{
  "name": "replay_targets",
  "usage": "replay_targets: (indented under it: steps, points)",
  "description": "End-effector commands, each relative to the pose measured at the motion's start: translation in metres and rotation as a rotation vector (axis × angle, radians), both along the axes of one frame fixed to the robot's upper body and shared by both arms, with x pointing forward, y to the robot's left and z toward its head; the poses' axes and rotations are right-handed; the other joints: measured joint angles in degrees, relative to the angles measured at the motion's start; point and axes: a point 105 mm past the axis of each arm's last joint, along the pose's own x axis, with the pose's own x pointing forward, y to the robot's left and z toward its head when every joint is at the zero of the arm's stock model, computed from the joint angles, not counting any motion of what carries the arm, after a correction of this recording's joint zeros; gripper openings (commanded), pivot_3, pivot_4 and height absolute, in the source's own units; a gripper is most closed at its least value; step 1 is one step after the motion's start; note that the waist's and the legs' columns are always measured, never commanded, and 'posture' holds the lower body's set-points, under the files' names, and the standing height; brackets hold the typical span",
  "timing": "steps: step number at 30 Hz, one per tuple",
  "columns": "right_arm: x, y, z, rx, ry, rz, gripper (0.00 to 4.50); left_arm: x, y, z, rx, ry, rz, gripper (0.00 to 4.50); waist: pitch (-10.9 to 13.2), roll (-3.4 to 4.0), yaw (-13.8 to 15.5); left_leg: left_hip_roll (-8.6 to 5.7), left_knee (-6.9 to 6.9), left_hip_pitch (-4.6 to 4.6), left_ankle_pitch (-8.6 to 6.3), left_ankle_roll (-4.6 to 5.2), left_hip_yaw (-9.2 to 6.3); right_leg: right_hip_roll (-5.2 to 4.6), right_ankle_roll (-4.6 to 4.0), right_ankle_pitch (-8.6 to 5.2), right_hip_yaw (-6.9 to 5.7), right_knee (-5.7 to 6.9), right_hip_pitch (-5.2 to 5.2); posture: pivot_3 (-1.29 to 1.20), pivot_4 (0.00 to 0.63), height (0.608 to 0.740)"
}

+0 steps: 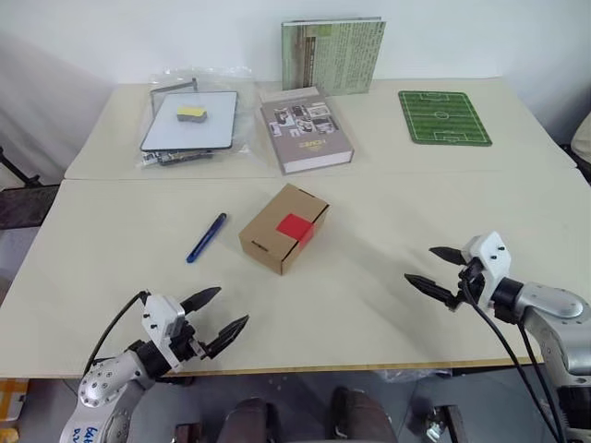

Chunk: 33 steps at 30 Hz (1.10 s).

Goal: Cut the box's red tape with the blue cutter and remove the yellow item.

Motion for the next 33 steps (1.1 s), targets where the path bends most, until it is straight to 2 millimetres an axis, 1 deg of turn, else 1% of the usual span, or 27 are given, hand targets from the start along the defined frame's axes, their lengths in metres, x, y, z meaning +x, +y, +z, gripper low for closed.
replay_targets:
  steps: [1,6,9,10,13,14,16,17,18,19,21,23,24,25,29,33]
  points:
    - [0.001,0.001,0.011,0.011,-0.051,-0.001,4.50,0.001,-0.001,0.005,0.006,-0.022,0.024,4.48,0.00,0.00,0.01,0.00,0.00,0.00,0.00,0.00,0.00,0.00,0.00,0.00,0.00,0.00,0.00,0.00,0.150,0.740]
    - [0.004,0.003,0.012,0.069,-0.008,-0.040,4.50,0.011,0.003,0.004,0.034,0.019,0.092,4.48,0.00,0.00,-0.04,0.00,0.02,0.00,0.00,0.01,0.00,0.01,0.01,0.01,0.02,0.02,0.00,0.00,0.150,0.740]
    - [0.010,0.005,0.010,0.004,-0.005,-0.091,4.50,0.015,0.004,0.009,0.029,0.007,0.082,4.48,0.00,0.00,-0.04,0.00,0.02,0.00,0.00,0.01,0.00,0.00,0.01,0.01,0.03,0.03,0.00,0.00,0.150,0.740]
    - [0.011,0.008,0.011,0.011,-0.001,-0.092,4.50,0.015,0.002,0.014,-0.002,-0.016,0.055,4.48,0.00,0.00,-0.05,0.00,0.03,0.00,0.00,0.01,0.01,0.00,0.01,0.01,0.04,0.04,0.00,0.00,0.150,0.740]
    - [0.013,0.028,0.021,0.055,-0.027,-0.051,3.88,0.032,0.007,0.017,-0.008,-0.018,0.104,3.87,0.00,0.00,-0.02,0.01,0.06,0.00,0.00,0.00,0.00,0.01,0.01,0.01,0.05,0.07,0.00,0.00,0.150,0.740]
    - [0.014,0.036,0.023,0.068,-0.027,-0.031,3.56,0.038,0.010,0.019,-0.006,-0.033,0.135,3.58,0.00,0.01,-0.03,0.01,0.06,0.00,0.01,-0.01,0.00,0.01,0.01,0.01,0.05,0.09,-0.01,0.00,0.150,0.740]
    - [0.017,0.051,0.026,0.092,-0.022,0.003,2.85,0.049,0.014,0.022,0.011,-0.054,0.180,2.94,0.00,0.00,-0.07,0.00,0.06,0.01,0.01,-0.01,0.00,0.01,0.01,0.01,0.06,0.11,-0.01,0.00,0.150,0.740]
    - [0.019,0.056,0.027,0.099,-0.022,0.012,2.42,0.052,0.015,0.023,0.024,-0.060,0.192,2.55,0.00,0.00,-0.12,0.00,0.07,0.00,0.01,-0.01,0.00,0.02,0.01,0.01,0.06,0.12,-0.01,0.00,0.150,0.740]
    - [0.021,0.062,0.029,0.112,-0.020,0.025,2.13,0.057,0.016,0.023,0.032,-0.064,0.208,2.29,0.00,0.00,-0.18,-0.01,0.07,0.01,0.01,-0.01,0.00,0.02,0.01,0.02,0.06,0.12,-0.01,0.00,0.150,0.740]
    - [0.025,0.069,0.031,0.123,-0.025,0.038,1.72,0.061,0.017,0.025,0.042,-0.073,0.222,1.92,0.00,0.00,-0.22,-0.01,0.07,0.01,0.01,-0.01,0.01,0.02,0.01,0.02,0.06,0.12,-0.01,0.00,0.150,0.740]
    - [0.034,0.077,0.034,0.139,-0.039,0.047,0.99,0.069,0.018,0.025,0.078,-0.079,0.251,1.28,0.00,0.00,-0.20,-0.01,0.07,0.00,0.01,-0.01,0.02,0.04,0.02,0.02,0.05,0.12,-0.03,0.00,0.150,0.740]
    - [0.049,0.086,0.036,0.148,-0.053,0.042,0.24,0.079,0.017,0.027,0.075,-0.098,0.266,0.61,0.00,0.00,-0.23,-0.02,0.08,0.00,0.02,-0.02,0.03,0.05,0.02,0.02,0.06,0.13,-0.03,0.00,0.150,0.740]
    - [0.054,0.088,0.037,0.147,-0.059,0.042,0.00,0.082,0.016,0.028,0.069,-0.104,0.269,0.28,0.00,0.00,-0.24,-0.02,0.10,0.00,0.02,-0.02,0.04,0.06,0.02,0.02,0.06,0.16,-0.03,0.00,0.150,0.740]
    - [0.061,0.091,0.037,0.142,-0.067,0.036,0.00,0.086,0.015,0.029,0.067,-0.113,0.269,0.03,0.00,0.00,-0.21,-0.03,0.11,0.00,0.02,-0.02,0.05,0.06,0.02,0.02,0.07,0.17,-0.03,0.00,0.150,0.740]
    - [0.081,0.106,0.037,0.127,-0.073,0.061,0.00,0.102,0.009,0.036,0.056,-0.155,0.273,0.03,0.00,-0.01,-0.19,-0.05,0.12,-0.01,0.03,-0.02,0.00,0.06,0.04,0.03,0.06,0.25,-0.05,0.00,0.150,0.740]
    - [0.086,0.127,0.032,0.111,-0.042,0.123,0.00,0.114,0.001,0.040,0.056,-0.179,0.243,0.03,0.01,-0.02,-0.36,-0.03,0.12,-0.02,0.03,-0.02,-0.01,0.12,0.05,0.04,0.04,0.30,-0.07,0.00,0.150,0.740]
